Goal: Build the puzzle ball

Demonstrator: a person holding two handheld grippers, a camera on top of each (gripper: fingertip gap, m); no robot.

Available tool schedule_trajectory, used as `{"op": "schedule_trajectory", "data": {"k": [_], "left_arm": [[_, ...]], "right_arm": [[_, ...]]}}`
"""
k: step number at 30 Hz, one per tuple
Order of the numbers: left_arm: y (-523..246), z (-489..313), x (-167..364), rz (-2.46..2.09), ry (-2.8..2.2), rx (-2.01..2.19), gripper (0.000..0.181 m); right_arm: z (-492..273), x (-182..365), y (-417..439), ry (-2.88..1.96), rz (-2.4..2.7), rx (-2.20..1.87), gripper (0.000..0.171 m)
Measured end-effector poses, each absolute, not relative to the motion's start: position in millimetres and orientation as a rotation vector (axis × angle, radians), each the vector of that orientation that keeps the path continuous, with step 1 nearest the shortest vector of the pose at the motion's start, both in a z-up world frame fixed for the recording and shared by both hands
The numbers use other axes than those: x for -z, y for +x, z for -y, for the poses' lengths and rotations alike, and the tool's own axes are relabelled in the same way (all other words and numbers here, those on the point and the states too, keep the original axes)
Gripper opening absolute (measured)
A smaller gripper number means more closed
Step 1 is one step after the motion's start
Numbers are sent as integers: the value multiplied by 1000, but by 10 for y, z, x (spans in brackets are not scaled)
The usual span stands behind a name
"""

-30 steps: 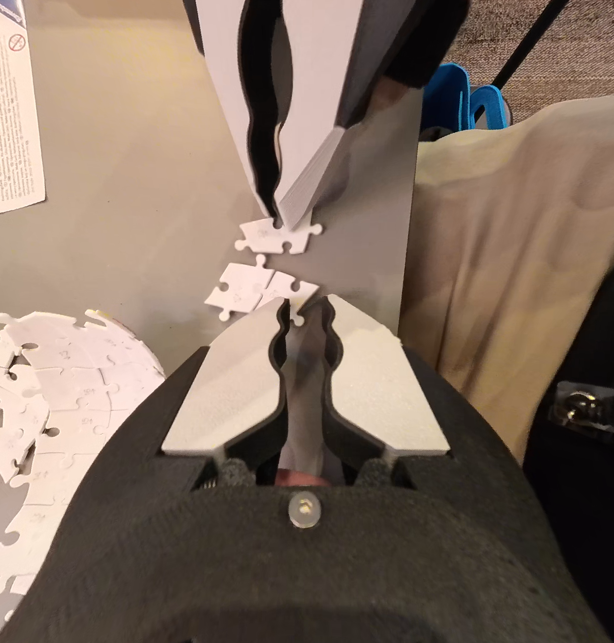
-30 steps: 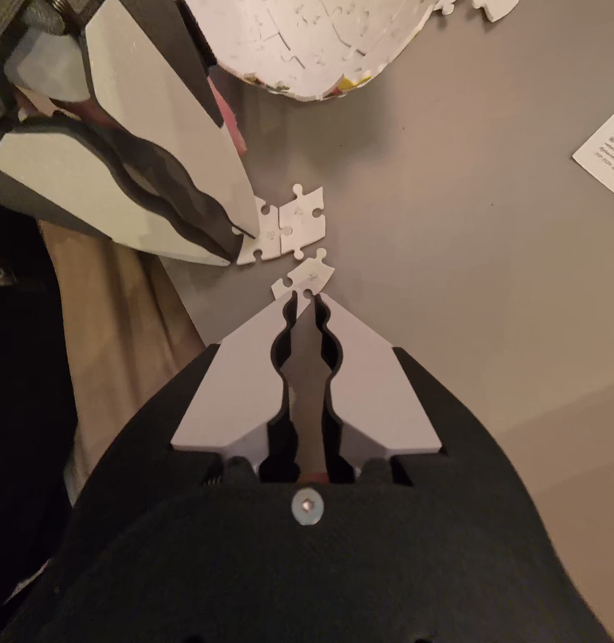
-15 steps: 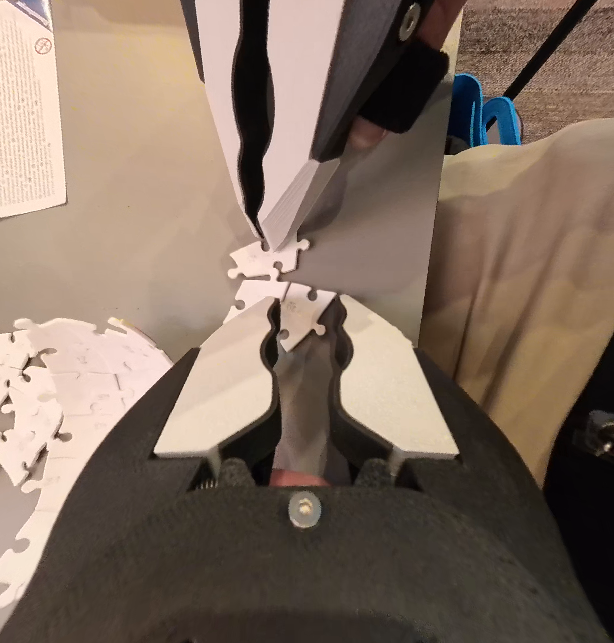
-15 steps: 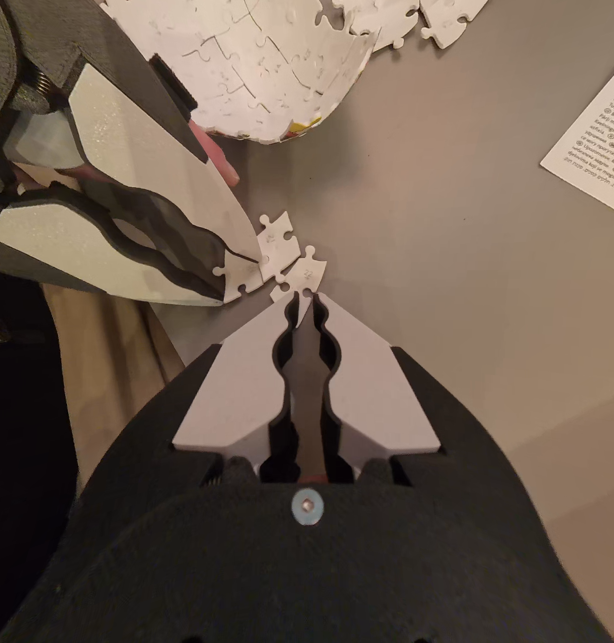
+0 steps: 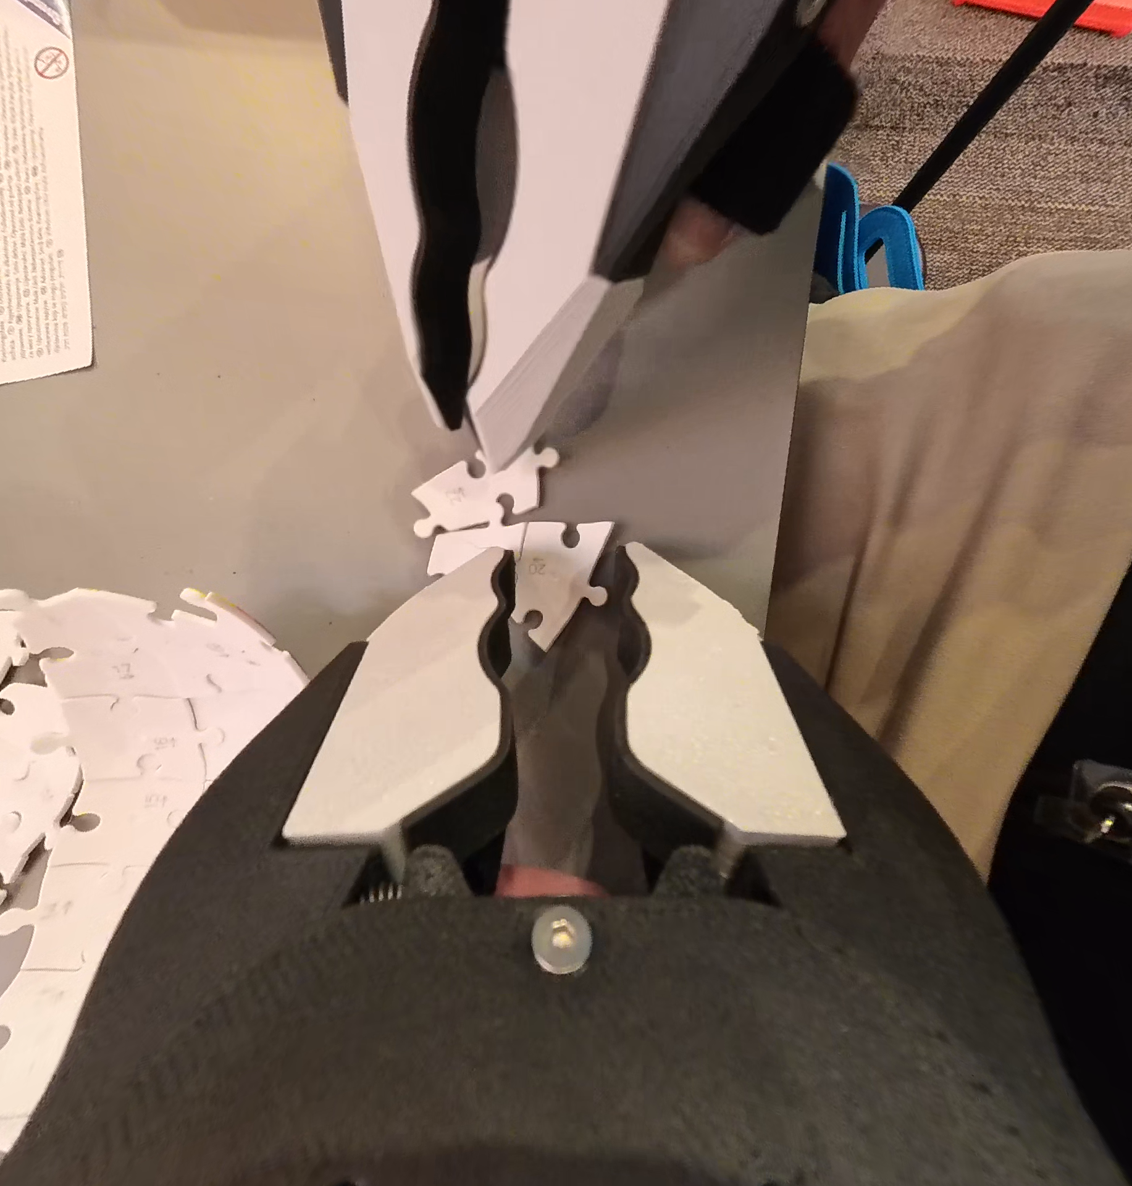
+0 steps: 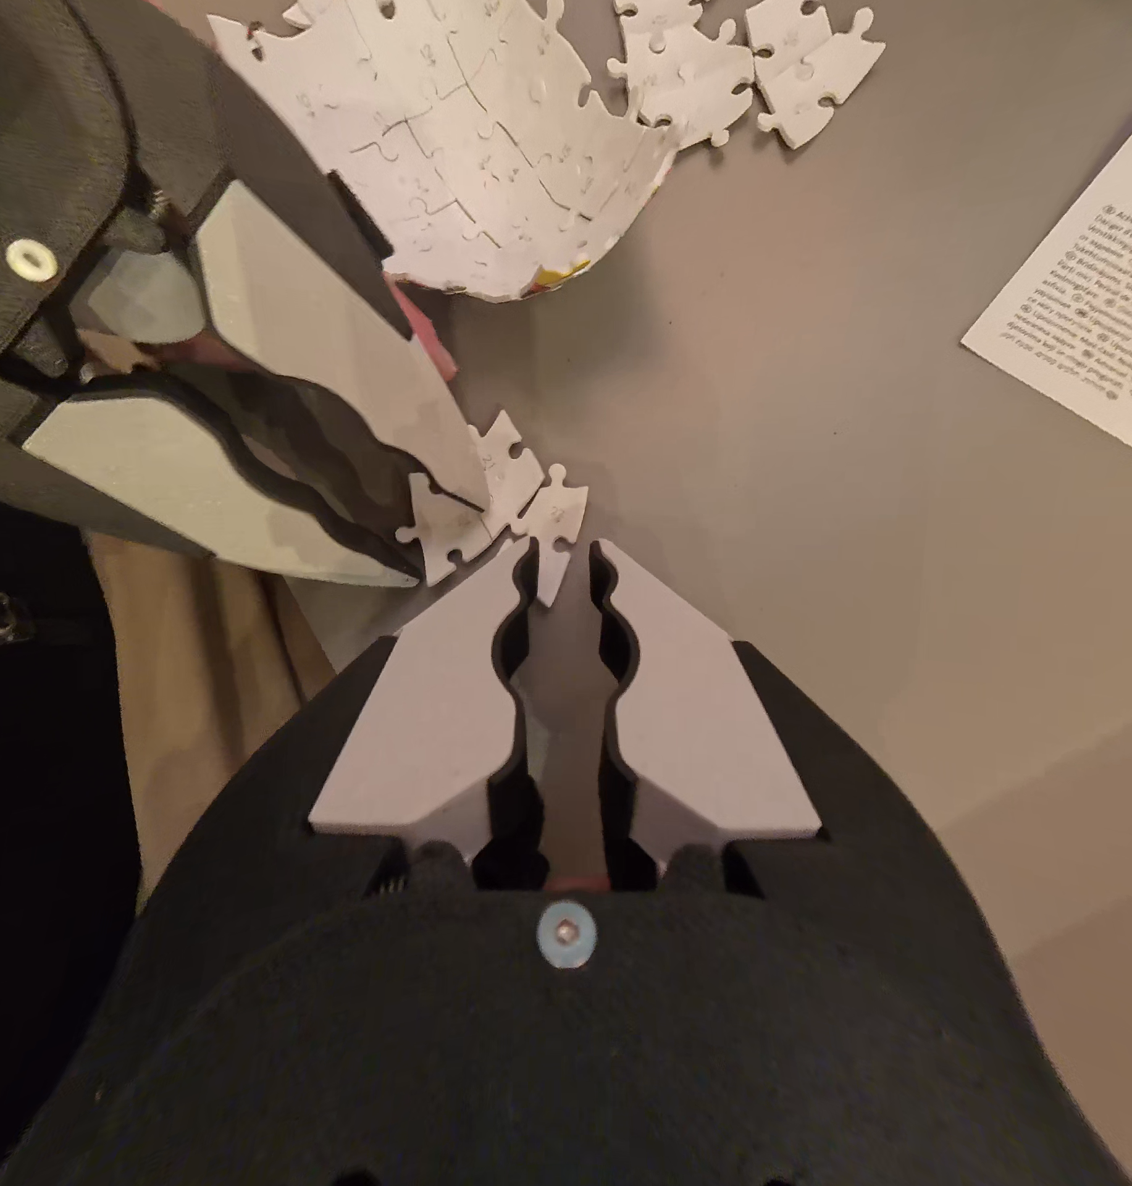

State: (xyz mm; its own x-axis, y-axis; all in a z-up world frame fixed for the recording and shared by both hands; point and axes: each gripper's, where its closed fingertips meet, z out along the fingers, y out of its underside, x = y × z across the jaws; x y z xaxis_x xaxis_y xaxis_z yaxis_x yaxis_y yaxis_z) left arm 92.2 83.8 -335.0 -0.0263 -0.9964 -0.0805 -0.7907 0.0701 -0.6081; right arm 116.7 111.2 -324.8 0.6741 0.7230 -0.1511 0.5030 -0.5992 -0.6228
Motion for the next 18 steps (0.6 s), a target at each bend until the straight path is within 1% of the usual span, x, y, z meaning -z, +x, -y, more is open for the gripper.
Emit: {"op": "schedule_trajectory", "data": {"k": [7, 10, 15, 18], "left_arm": [[924, -835, 3350, -1878, -1767, 553, 29], [924, -836, 3349, -1879, -1767, 548, 29], [924, -836, 3349, -1883, -1765, 551, 30], [925, -836, 3350, -1885, -1765, 552, 29]], "right_arm": [[-1018, 3249, 1050, -2246, 1155, -466, 8], [-1055, 3280, 1113, -2256, 1170, -416, 7], [-1041, 3325, 1124, -2242, 1190, -419, 0], [-1059, 3324, 1110, -2238, 1190, -413, 0]]}}
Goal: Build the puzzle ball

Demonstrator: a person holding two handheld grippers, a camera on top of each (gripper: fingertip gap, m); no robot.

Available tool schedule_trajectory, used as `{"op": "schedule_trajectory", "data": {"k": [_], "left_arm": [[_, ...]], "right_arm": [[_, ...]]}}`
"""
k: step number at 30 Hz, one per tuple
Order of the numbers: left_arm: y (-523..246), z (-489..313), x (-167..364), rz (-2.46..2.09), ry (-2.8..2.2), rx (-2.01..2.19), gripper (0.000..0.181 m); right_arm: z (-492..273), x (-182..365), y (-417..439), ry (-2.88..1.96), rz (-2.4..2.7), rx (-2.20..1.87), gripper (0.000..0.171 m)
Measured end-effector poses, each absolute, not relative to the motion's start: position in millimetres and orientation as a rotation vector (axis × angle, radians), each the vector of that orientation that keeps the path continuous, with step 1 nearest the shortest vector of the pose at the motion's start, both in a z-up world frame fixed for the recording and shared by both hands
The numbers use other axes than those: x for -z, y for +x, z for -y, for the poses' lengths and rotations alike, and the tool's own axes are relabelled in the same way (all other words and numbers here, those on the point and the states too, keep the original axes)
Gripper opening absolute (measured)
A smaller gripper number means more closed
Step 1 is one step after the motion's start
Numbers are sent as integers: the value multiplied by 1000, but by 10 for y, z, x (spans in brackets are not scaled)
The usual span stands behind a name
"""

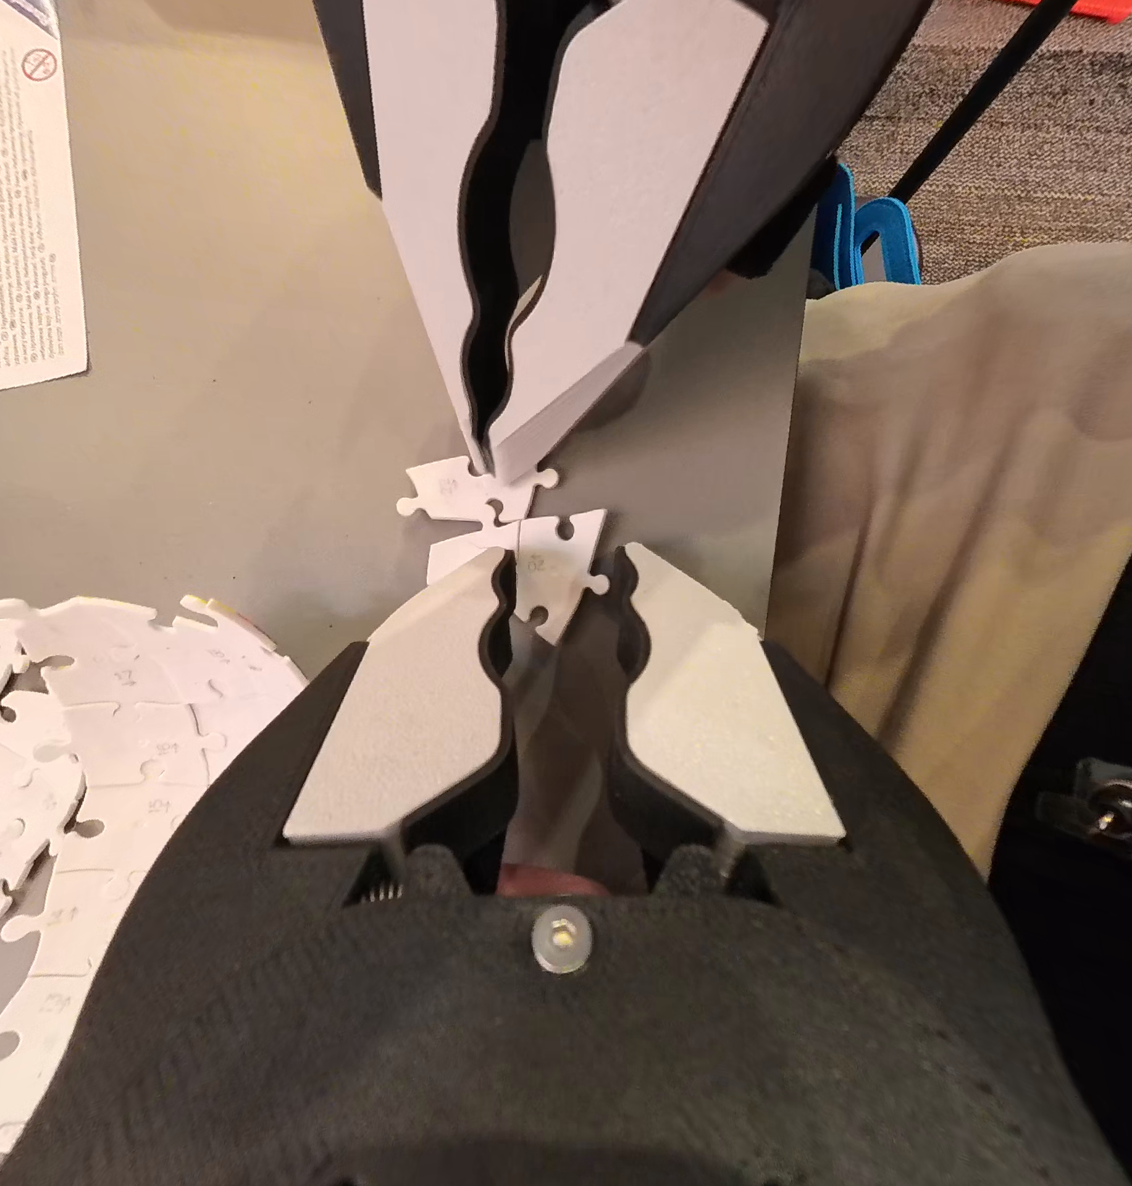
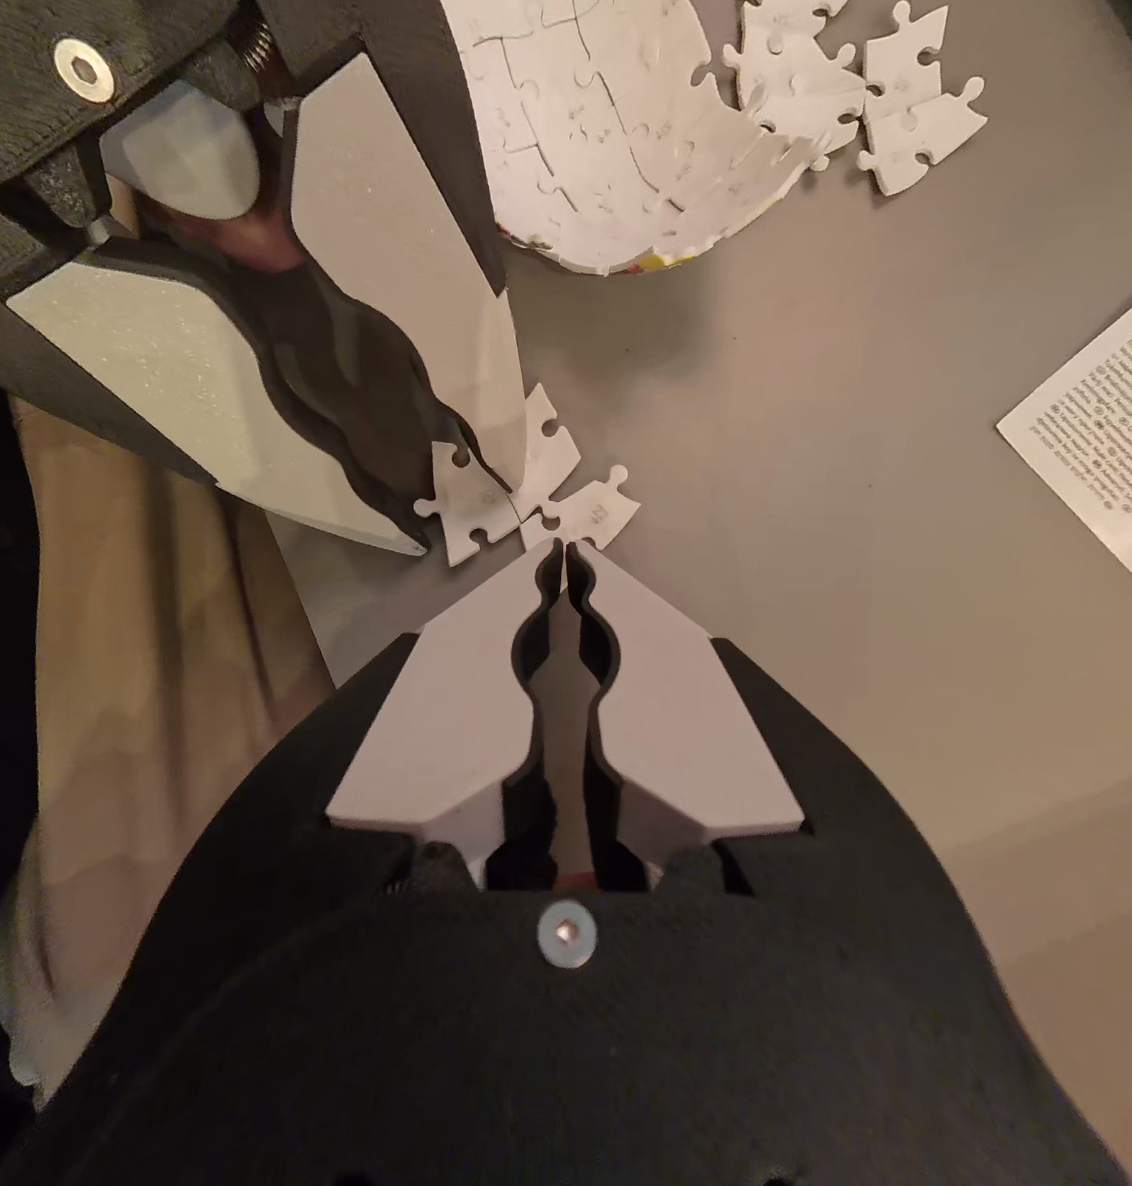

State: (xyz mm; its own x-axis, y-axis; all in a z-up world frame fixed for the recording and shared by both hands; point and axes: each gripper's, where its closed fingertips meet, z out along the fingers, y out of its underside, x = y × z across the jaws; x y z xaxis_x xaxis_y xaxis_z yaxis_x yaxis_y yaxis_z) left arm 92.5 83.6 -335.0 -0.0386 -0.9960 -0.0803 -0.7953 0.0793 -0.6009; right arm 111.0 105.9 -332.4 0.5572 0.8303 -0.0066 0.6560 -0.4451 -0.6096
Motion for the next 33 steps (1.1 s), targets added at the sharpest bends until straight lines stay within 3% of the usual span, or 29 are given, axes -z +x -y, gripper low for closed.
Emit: {"op": "schedule_trajectory", "data": {"k": [33], "left_arm": [[877, -886, 3276, -1873, -1757, 530, 32]], "right_arm": [[-1095, 3331, 1001, -2274, 1228, -530, 0]]}}
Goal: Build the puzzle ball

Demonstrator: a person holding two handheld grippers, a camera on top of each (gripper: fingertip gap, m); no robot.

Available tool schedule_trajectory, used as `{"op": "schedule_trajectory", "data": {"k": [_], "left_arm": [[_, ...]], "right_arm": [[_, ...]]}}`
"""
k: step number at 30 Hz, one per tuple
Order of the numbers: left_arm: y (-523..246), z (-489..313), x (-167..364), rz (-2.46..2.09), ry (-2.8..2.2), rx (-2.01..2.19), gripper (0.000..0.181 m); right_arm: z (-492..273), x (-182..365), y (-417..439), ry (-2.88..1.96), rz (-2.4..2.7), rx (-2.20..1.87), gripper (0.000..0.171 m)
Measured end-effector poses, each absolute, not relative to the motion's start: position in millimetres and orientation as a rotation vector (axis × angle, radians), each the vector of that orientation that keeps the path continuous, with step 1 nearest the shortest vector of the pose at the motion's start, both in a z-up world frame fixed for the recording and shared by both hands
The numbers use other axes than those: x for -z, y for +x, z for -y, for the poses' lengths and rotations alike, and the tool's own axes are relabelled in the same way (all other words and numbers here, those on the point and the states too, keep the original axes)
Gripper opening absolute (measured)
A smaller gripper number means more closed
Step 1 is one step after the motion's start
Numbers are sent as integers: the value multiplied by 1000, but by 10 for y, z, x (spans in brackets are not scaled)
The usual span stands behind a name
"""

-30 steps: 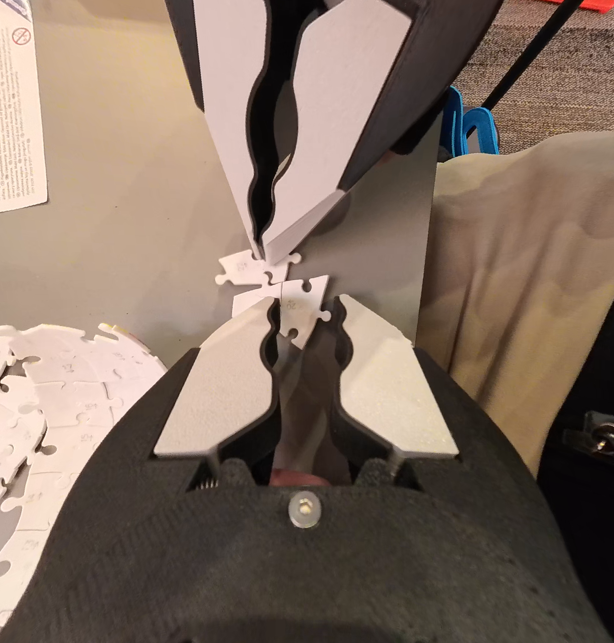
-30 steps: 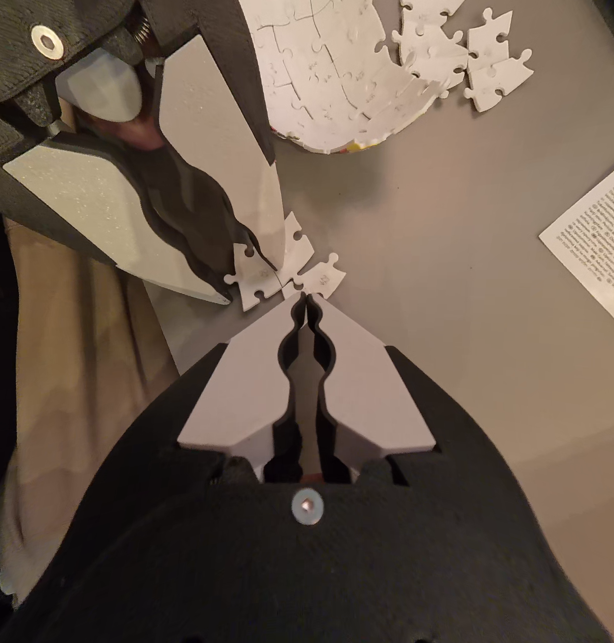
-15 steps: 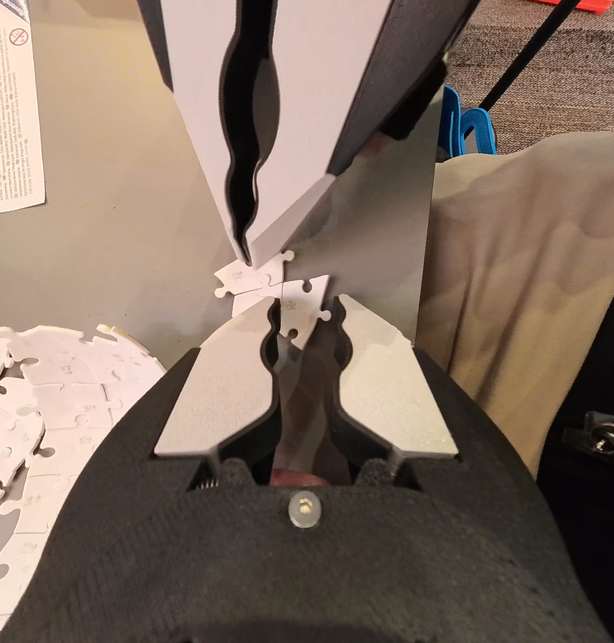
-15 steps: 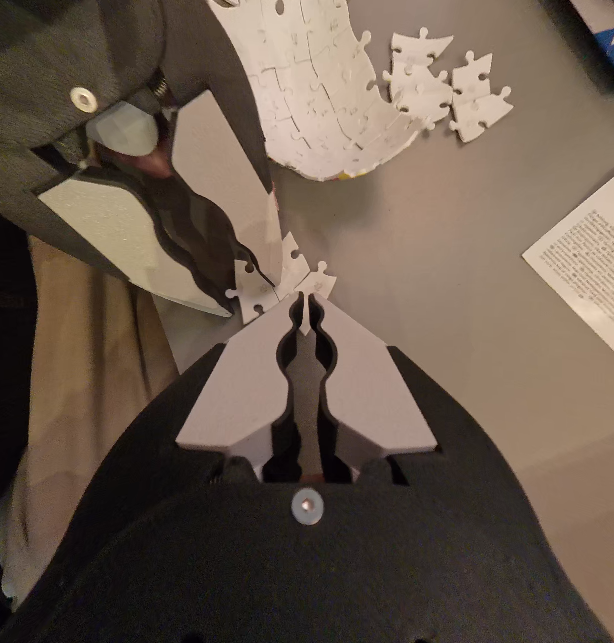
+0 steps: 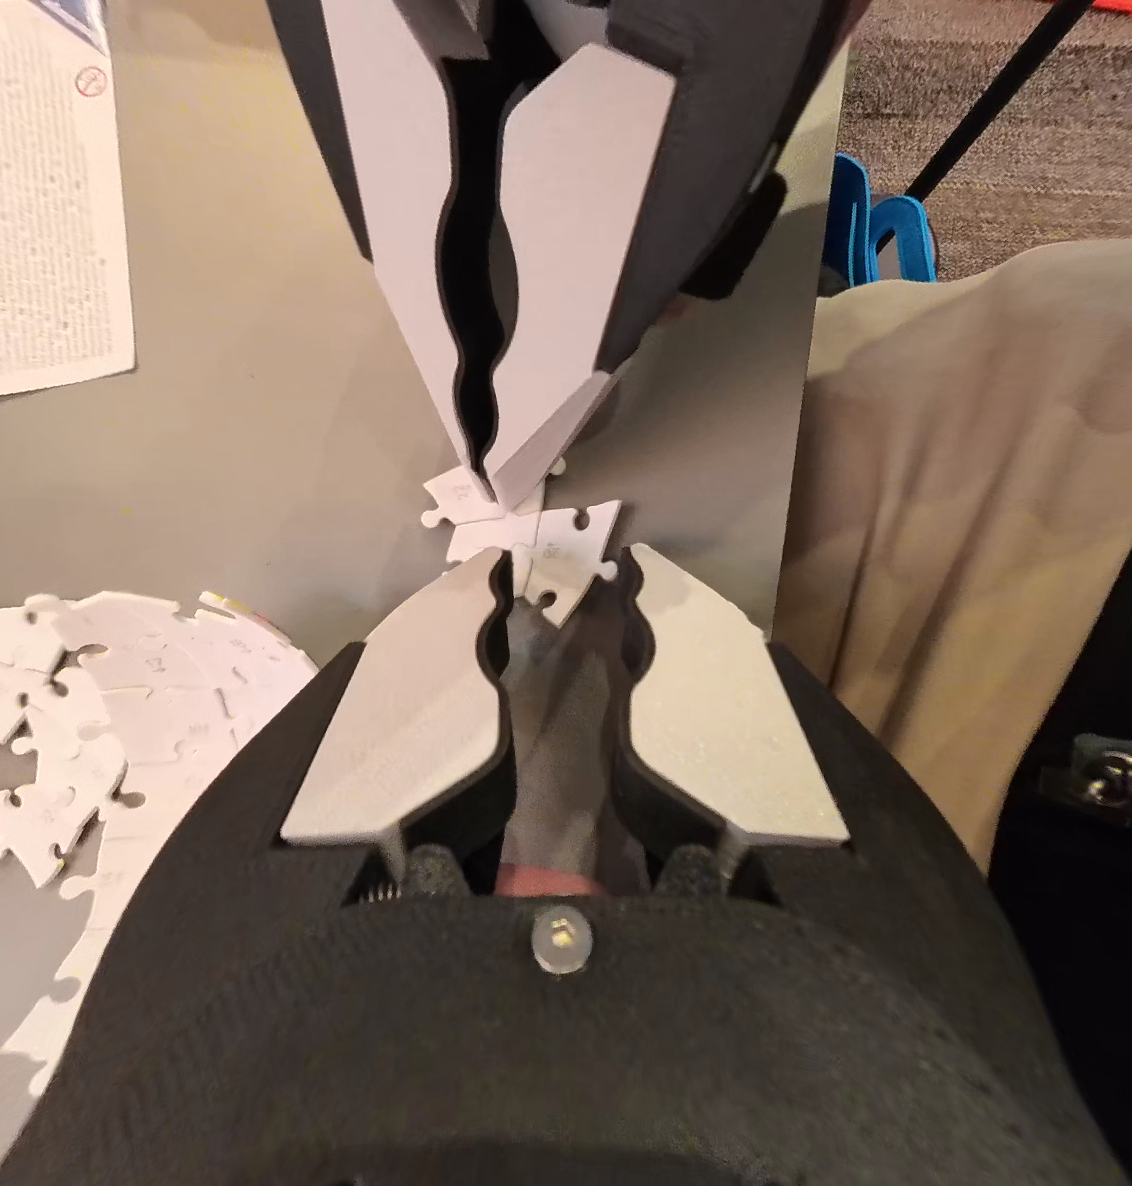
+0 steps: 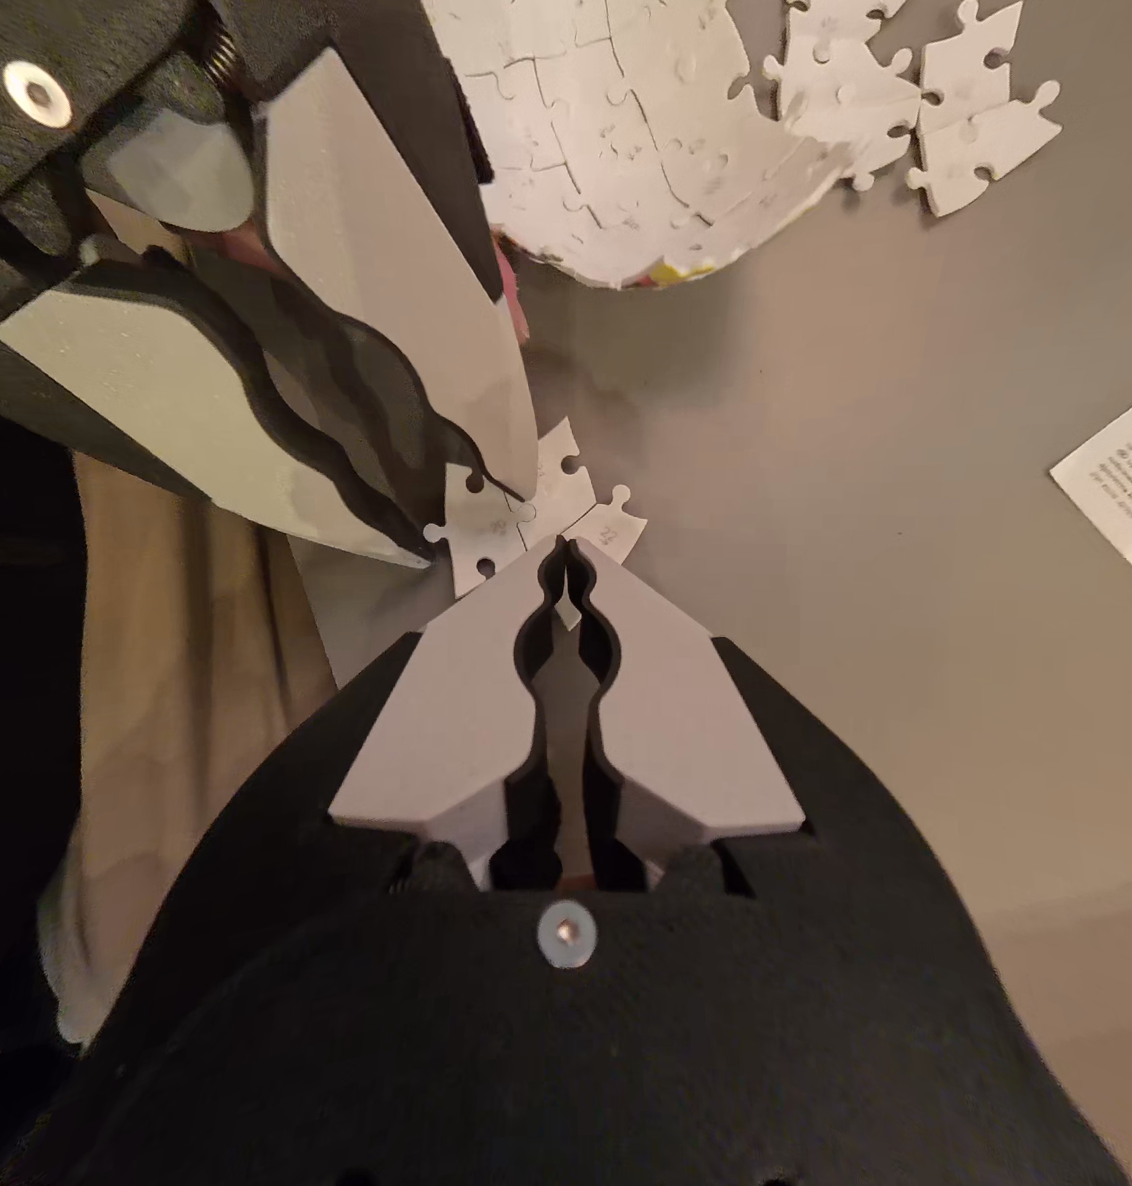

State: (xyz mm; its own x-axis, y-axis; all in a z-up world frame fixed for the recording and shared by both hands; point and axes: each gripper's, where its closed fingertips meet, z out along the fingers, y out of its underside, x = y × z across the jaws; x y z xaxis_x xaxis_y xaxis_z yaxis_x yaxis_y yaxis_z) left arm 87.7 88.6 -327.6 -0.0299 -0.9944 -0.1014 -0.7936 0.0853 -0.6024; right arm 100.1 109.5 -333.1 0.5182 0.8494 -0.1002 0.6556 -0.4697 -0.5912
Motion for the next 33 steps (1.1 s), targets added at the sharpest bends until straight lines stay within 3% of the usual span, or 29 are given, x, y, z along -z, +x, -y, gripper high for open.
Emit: {"op": "schedule_trajectory", "data": {"k": [11, 21, 33], "left_arm": [[836, -837, 3278, -1874, -1745, 521, 31], [805, -828, 3256, -1849, -1744, 518, 31], [833, -830, 3314, -1849, -1718, 499, 35]], "right_arm": [[-1082, 3333, 1009, -2390, 1075, -781, 0], [-1142, 3156, 1037, -2336, 1088, -728, 0], [-1065, 3332, 987, -2351, 1241, -582, 0]]}}
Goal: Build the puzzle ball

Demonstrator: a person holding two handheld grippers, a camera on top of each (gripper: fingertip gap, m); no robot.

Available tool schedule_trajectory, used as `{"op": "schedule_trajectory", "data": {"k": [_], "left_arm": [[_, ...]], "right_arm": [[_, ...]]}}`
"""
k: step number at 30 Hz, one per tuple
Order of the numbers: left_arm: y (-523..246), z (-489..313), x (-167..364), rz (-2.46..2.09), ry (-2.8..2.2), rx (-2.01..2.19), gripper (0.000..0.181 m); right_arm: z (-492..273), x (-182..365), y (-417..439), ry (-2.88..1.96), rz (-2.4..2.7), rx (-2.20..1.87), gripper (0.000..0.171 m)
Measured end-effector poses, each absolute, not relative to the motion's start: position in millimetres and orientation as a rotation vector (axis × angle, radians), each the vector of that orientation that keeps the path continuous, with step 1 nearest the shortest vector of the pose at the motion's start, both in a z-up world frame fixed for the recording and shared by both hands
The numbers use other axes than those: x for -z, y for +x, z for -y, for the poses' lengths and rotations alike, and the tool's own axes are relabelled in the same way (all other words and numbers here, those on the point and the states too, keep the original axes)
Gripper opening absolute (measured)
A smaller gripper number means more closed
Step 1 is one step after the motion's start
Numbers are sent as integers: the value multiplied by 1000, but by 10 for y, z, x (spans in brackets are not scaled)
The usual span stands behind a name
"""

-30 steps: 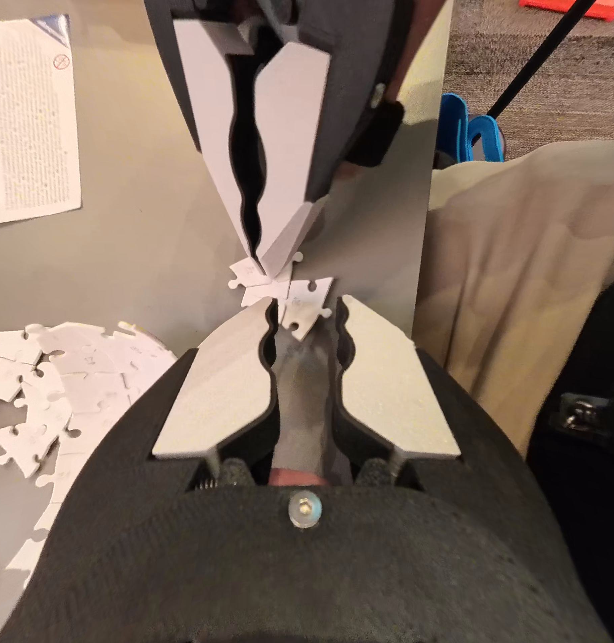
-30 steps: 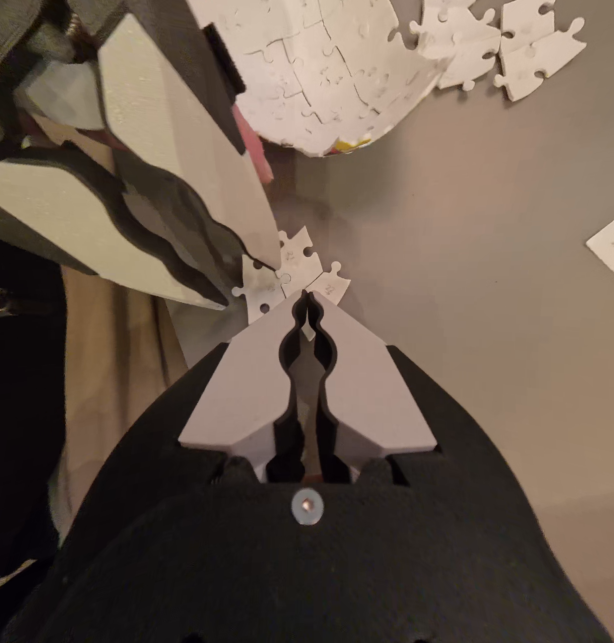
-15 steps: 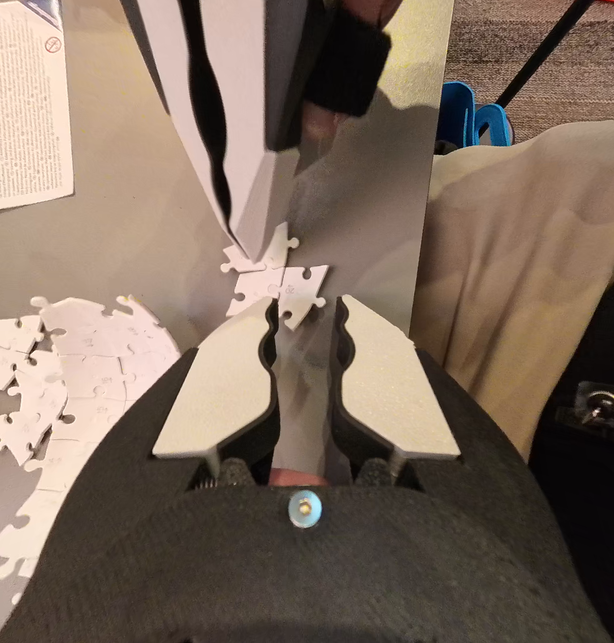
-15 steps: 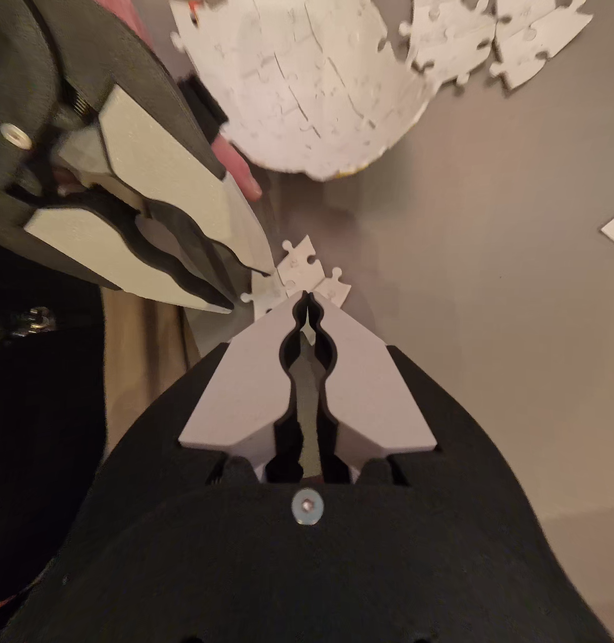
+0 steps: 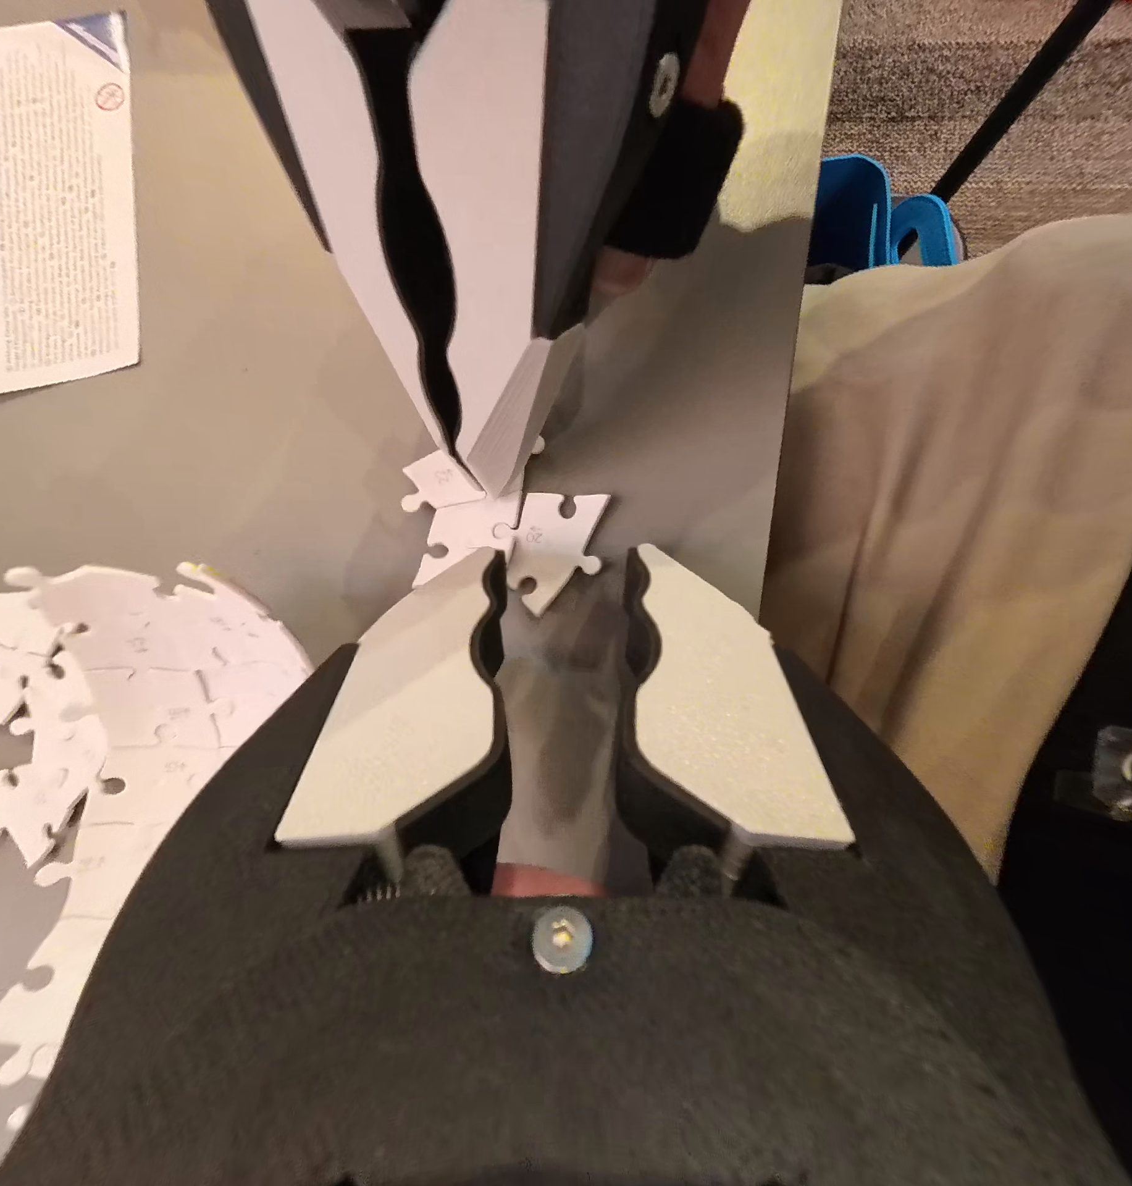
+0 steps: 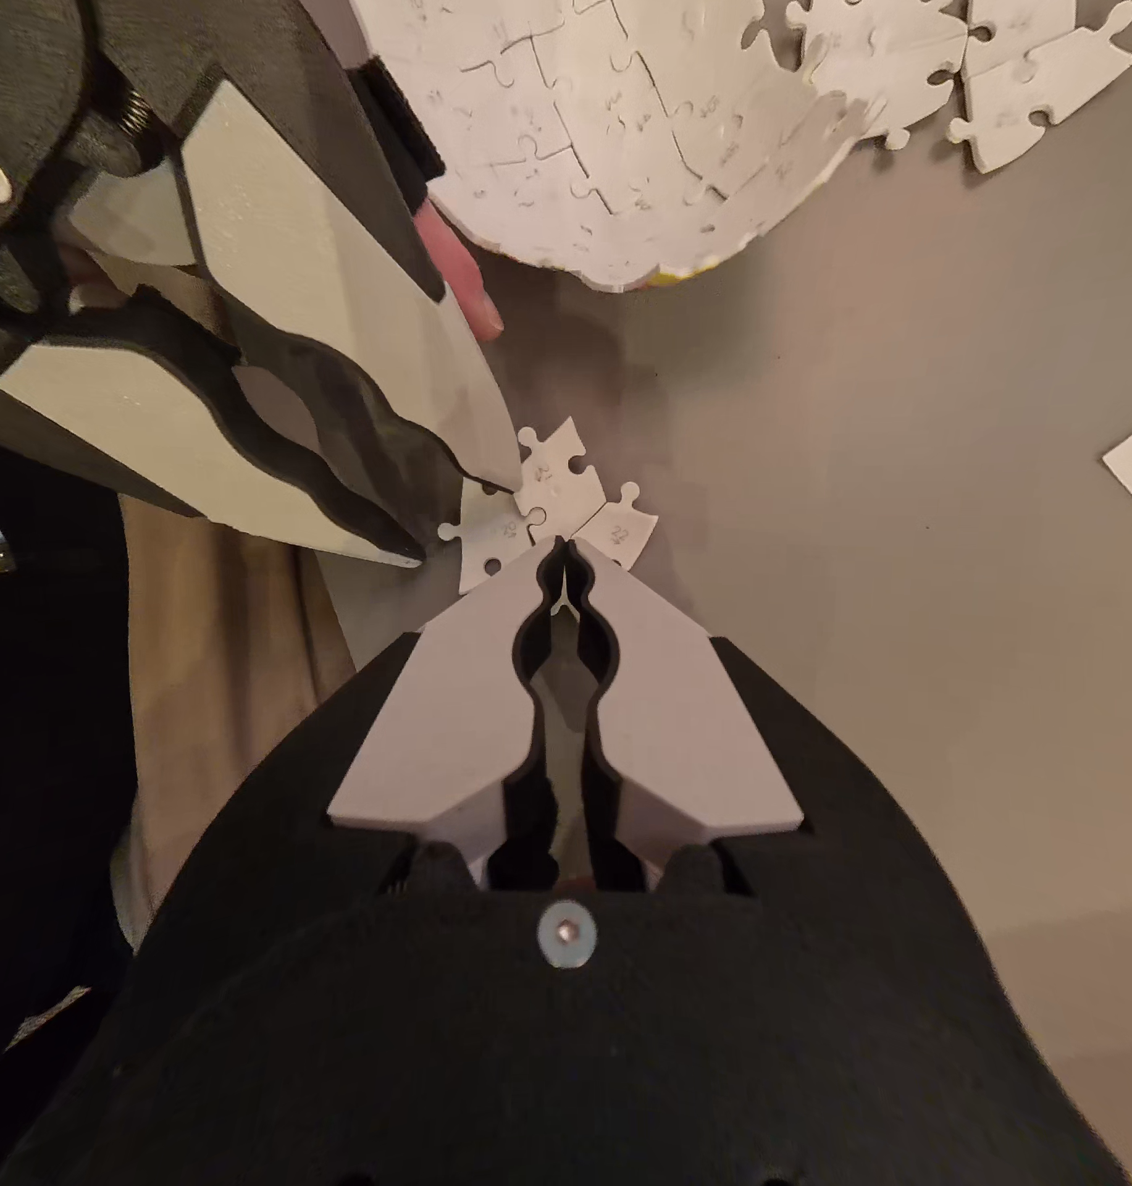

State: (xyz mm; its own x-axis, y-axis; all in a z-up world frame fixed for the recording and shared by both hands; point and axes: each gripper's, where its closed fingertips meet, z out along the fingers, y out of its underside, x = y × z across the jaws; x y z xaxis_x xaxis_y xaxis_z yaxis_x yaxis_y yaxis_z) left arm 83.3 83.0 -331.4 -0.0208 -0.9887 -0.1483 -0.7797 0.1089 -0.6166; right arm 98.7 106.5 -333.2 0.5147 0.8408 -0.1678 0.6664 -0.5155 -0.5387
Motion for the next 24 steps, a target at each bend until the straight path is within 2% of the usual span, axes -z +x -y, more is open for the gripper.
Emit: {"op": "schedule_trajectory", "data": {"k": [24], "left_arm": [[871, -768, 3348, -1855, -1703, 574, 30]], "right_arm": [[-1031, 3336, 889, -2363, 1301, -527, 0]]}}
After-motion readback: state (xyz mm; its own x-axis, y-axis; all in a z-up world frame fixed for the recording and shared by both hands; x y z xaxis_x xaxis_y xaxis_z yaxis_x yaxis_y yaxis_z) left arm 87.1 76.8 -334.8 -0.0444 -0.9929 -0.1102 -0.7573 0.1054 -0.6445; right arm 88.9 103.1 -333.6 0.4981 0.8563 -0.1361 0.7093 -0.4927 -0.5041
